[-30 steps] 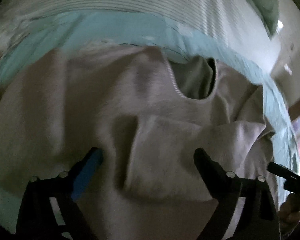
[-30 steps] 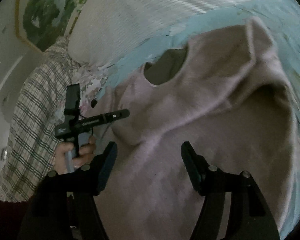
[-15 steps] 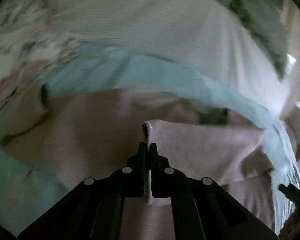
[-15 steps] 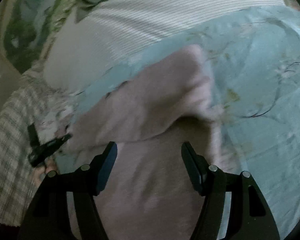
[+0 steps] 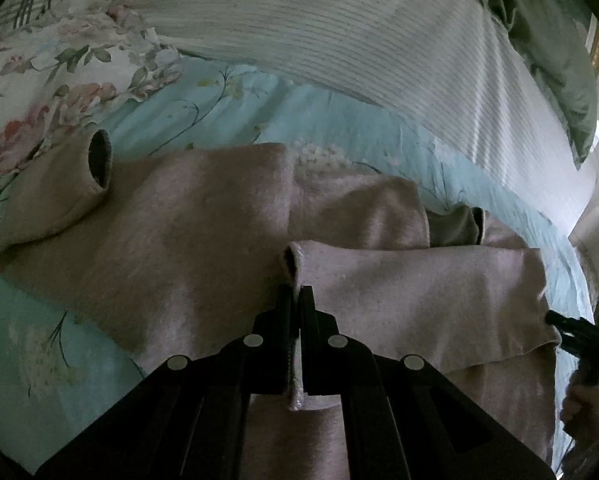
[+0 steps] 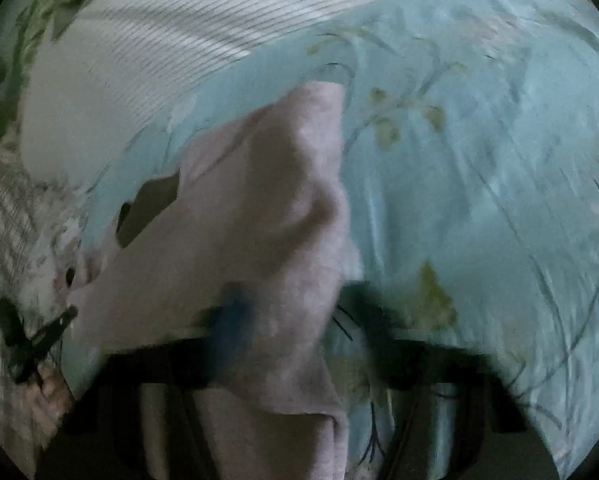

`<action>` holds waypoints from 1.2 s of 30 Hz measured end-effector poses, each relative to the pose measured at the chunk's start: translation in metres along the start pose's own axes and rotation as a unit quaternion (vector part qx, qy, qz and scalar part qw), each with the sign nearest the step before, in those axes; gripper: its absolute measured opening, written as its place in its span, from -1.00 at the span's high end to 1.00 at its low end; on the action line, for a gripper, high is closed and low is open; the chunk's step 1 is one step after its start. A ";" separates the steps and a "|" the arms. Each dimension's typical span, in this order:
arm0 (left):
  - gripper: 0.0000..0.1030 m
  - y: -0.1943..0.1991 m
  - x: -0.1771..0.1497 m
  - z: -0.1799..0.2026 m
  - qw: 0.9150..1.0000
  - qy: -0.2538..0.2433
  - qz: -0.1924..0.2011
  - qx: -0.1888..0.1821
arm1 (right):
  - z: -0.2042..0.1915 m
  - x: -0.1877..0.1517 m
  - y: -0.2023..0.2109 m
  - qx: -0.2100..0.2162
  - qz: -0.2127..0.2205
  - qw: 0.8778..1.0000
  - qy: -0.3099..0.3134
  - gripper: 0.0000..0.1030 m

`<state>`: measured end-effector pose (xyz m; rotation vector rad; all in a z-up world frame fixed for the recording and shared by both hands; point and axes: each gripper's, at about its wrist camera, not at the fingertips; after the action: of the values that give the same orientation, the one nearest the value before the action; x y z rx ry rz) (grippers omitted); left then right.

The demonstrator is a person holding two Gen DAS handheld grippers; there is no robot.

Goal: Fold small clothes
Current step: 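Grasp the other sleeve cuff with the left gripper, then fold the held sleeve across the sweater body with the left gripper, release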

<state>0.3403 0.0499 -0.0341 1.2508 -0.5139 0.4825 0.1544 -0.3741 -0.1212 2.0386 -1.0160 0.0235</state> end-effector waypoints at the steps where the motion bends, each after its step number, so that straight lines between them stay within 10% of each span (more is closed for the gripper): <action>1: 0.97 0.000 0.001 0.000 1.000 0.000 -0.003 -0.001 | 0.004 0.002 0.007 0.013 0.002 1.000 -0.010 0.86; 10: 0.96 -0.006 -0.002 0.015 0.999 -0.010 -0.036 -0.027 | 0.030 0.002 0.024 -0.043 -0.002 0.999 0.004 0.86; 14: 0.96 -0.022 -0.010 0.014 0.998 -0.015 -0.058 -0.013 | 0.004 -0.001 0.042 -0.144 0.043 0.988 0.034 0.63; 18: 0.96 -0.027 -0.013 0.011 0.998 -0.022 -0.061 -0.010 | -0.032 -0.012 0.044 -0.057 0.057 0.994 0.071 -0.11; 22: 0.94 -0.031 -0.016 0.008 0.998 -0.025 -0.066 -0.002 | -0.022 -0.026 0.014 -0.093 0.008 0.993 0.071 -0.10; 31: 0.85 0.016 -0.029 -0.037 0.999 0.012 -0.034 0.019 | -0.037 -0.059 0.067 0.000 0.044 0.998 0.044 -0.33; 36: -0.09 0.037 -0.018 -0.084 0.995 0.055 -0.005 0.078 | -0.055 -0.098 0.057 0.038 0.011 0.998 0.042 -0.40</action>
<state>0.3117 0.1387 -0.0364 1.3668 -0.3824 0.5883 0.0683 -0.2903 -0.0818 2.0772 -0.9984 0.1604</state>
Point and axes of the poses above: each gripper's, at about its wrist camera, not at the fingertips, and y roughly against the way its jaws point, z to its right, x to its top, and after that the axes turned 2 degrees about x, right-handed
